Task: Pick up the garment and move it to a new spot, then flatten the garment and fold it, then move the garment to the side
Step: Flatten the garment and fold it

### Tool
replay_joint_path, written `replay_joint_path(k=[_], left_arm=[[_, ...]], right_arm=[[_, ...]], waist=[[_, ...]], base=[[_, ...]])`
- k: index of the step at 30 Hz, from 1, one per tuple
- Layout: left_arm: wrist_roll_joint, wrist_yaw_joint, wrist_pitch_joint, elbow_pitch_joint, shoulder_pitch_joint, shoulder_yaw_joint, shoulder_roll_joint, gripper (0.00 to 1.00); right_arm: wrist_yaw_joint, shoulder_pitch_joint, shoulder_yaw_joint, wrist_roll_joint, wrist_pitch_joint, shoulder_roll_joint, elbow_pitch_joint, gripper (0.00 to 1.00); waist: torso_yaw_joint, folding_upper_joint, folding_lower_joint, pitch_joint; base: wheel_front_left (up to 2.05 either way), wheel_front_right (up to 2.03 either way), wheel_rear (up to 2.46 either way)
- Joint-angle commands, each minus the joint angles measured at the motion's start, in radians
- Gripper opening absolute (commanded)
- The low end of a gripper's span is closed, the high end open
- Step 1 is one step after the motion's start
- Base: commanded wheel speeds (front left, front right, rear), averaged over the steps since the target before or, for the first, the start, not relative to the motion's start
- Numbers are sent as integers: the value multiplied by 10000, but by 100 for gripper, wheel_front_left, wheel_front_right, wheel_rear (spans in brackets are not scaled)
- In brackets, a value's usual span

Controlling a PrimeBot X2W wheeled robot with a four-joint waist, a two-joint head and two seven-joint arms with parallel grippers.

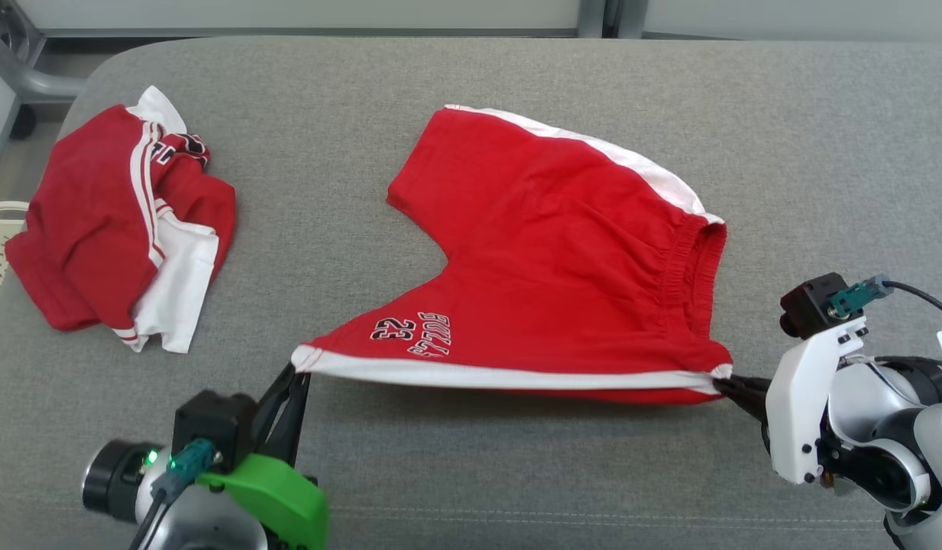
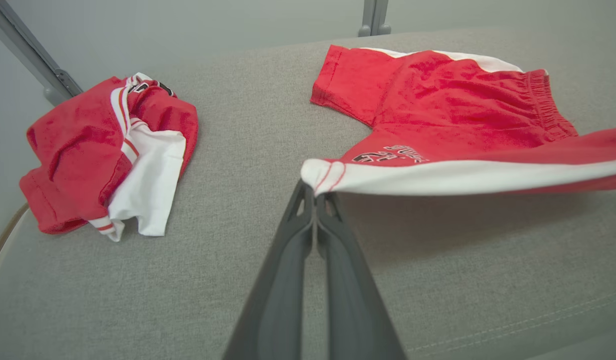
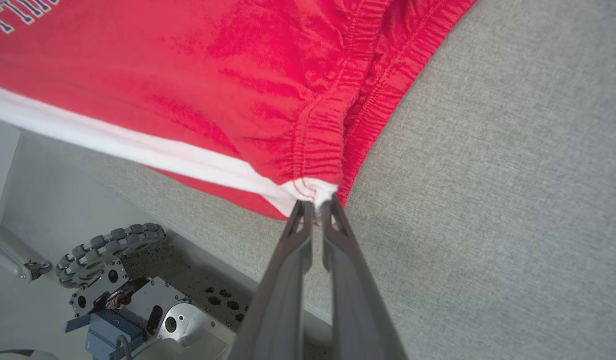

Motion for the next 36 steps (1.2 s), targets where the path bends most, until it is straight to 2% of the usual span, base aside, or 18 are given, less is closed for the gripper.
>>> replay_joint_path(k=[1, 7, 17, 24, 36], left_arm=[[91, -106, 52, 67, -341, -4, 53, 0], [333, -792, 309, 1217, -2415, -135, -256, 0], [620, -1447, 109, 3570, -5191, -265, -1075, 0], [873, -1642, -368, 4973, -6637, -296, -1530, 0], [934, -1721, -918, 6803, -8298, -187, -2056, 0]], right_arm=[[-17, -115, -62, 34, -138, -14, -81, 0], [-16, -635, -75, 466, -1032, 219, -334, 0], [-14, -1741, 179, 607, -2700, 465, 75, 0], [-14, -2490, 486, 598, -3845, 716, 644, 0], [-14, -3270, 754, 801, -4844, 1447, 1419, 0]], waist=[[-124, -1, 0, 121], [-538, -1, 0, 519], [-1000, -1, 0, 1333], [-1215, -1, 0, 1900], [-1589, -1, 0, 2375]], base=[[0, 0, 0], [0, 0, 0], [0, 0, 0], [0, 0, 0], [0, 0, 0]])
